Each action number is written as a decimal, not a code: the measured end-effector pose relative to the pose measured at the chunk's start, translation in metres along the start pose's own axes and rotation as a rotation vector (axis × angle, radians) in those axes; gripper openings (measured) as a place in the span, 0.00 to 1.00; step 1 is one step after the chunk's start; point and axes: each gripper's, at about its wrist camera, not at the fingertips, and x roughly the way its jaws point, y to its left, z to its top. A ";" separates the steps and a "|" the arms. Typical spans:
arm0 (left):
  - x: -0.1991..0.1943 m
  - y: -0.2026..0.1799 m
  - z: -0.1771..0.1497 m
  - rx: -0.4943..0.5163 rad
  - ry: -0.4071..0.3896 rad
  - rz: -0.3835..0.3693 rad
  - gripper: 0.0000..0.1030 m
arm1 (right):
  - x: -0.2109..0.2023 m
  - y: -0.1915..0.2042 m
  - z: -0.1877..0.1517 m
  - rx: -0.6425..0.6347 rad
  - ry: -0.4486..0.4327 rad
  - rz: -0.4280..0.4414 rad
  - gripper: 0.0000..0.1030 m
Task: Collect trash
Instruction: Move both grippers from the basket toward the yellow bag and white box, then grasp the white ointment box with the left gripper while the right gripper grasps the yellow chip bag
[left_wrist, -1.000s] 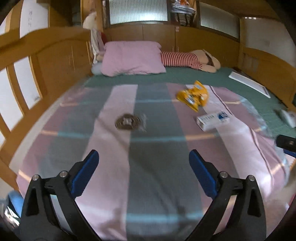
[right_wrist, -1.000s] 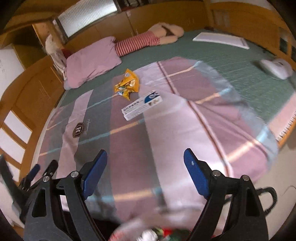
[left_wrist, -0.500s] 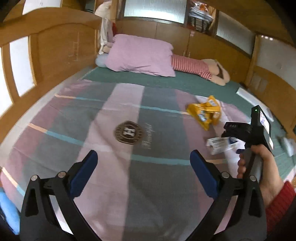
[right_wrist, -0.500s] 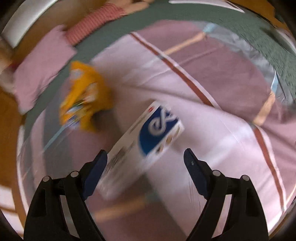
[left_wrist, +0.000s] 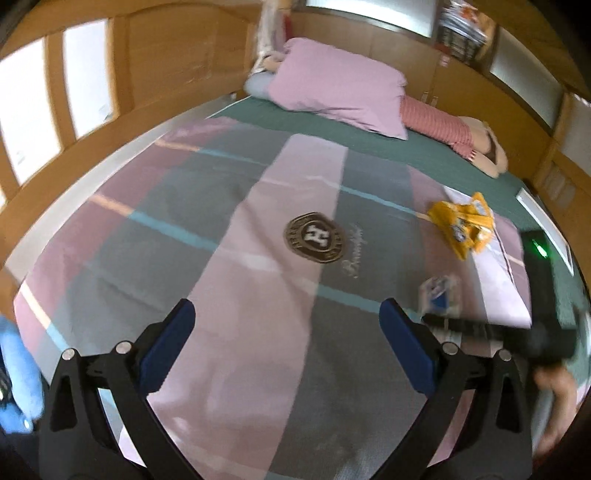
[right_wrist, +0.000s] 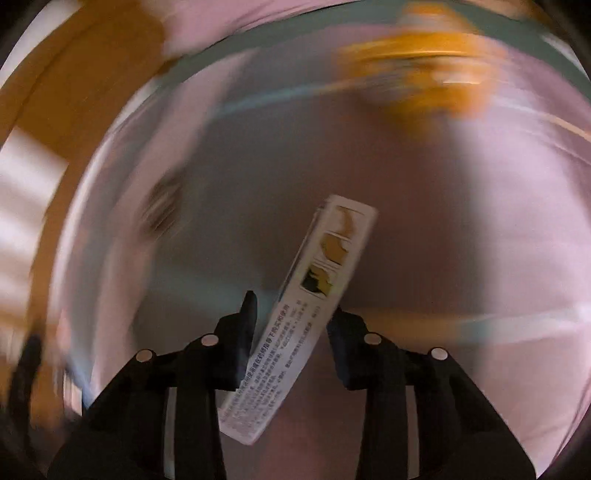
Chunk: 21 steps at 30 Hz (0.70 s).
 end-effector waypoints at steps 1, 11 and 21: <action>0.003 0.005 0.000 -0.029 0.018 -0.006 0.96 | -0.008 0.004 0.000 -0.014 -0.026 0.003 0.52; 0.023 0.003 -0.010 -0.071 0.164 -0.093 0.96 | -0.060 -0.092 0.073 0.525 -0.424 -0.249 0.88; 0.035 -0.013 -0.012 -0.006 0.208 -0.109 0.96 | -0.019 -0.151 0.107 0.820 -0.453 -0.198 0.60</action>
